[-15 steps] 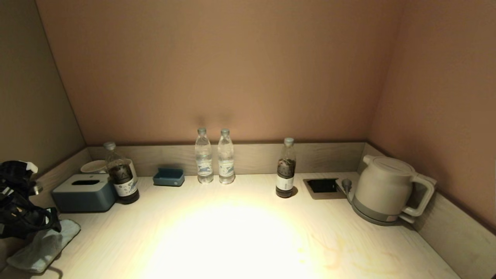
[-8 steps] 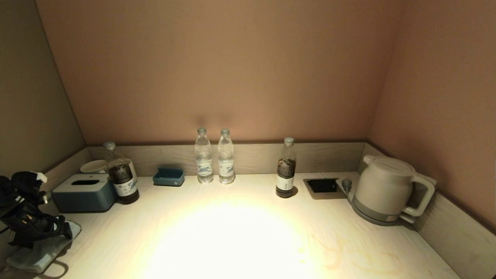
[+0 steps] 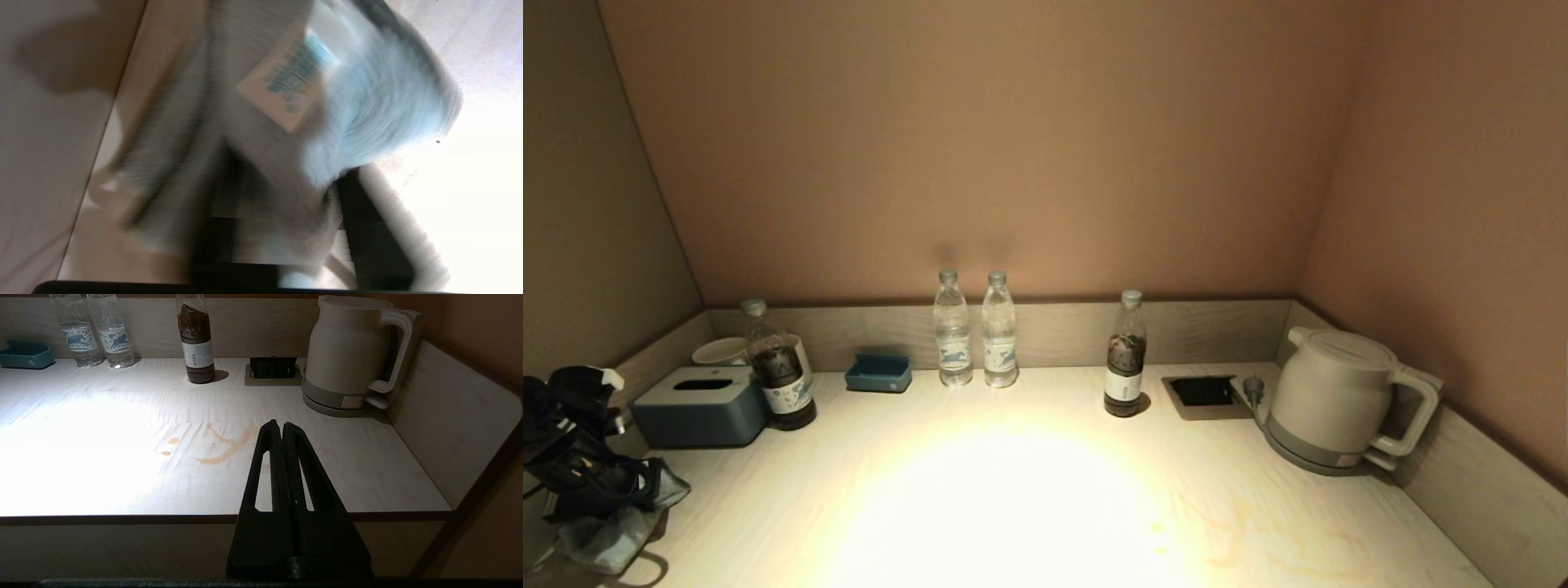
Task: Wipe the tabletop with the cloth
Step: Pick up the tablecloth, then place the tablecloth
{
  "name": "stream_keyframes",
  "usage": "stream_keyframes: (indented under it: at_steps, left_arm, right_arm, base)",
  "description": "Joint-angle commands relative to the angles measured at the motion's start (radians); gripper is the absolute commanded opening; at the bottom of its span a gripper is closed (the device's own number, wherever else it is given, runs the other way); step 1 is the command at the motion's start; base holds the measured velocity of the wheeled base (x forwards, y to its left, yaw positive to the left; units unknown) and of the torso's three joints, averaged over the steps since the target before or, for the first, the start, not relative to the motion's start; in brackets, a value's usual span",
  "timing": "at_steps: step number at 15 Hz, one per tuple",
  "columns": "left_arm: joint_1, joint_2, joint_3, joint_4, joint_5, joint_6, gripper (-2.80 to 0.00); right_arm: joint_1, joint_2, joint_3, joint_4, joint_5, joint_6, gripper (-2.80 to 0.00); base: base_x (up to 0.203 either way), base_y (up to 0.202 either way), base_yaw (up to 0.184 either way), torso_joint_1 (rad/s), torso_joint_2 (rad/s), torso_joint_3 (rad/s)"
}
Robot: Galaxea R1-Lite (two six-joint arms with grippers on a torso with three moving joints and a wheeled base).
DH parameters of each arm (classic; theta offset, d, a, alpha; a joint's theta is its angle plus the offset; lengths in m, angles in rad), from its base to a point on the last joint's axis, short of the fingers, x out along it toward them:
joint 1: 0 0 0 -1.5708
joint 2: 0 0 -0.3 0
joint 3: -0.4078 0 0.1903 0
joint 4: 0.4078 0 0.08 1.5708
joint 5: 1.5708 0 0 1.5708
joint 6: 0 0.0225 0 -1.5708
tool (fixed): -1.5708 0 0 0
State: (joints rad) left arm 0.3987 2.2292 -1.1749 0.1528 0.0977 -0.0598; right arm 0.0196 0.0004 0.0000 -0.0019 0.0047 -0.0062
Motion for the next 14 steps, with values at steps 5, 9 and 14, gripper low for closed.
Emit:
stream_keyframes:
  at_steps: [5,9,14]
  left_arm:
    - [-0.010,-0.104,0.033,0.003,-0.019,-0.035,-2.80]
    - [-0.075,-0.367,0.084,0.004,-0.142,-0.070,-2.80]
    - [-0.426,-0.560,0.161,-0.029,-0.370,-0.150,-2.80]
  right_arm:
    - [0.000,0.001,0.000,0.000,0.000,-0.001,-2.80]
    - [0.000,0.001,0.000,-0.001,0.000,0.000,-2.80]
    - [0.000,0.001,0.000,0.000,0.000,0.000,-2.80]
  base:
    - [0.000,0.000,0.000,0.000,0.00,0.000]
    - [0.000,0.000,0.000,0.000,0.00,0.000]
    - [0.000,0.000,0.000,0.000,0.00,0.000]
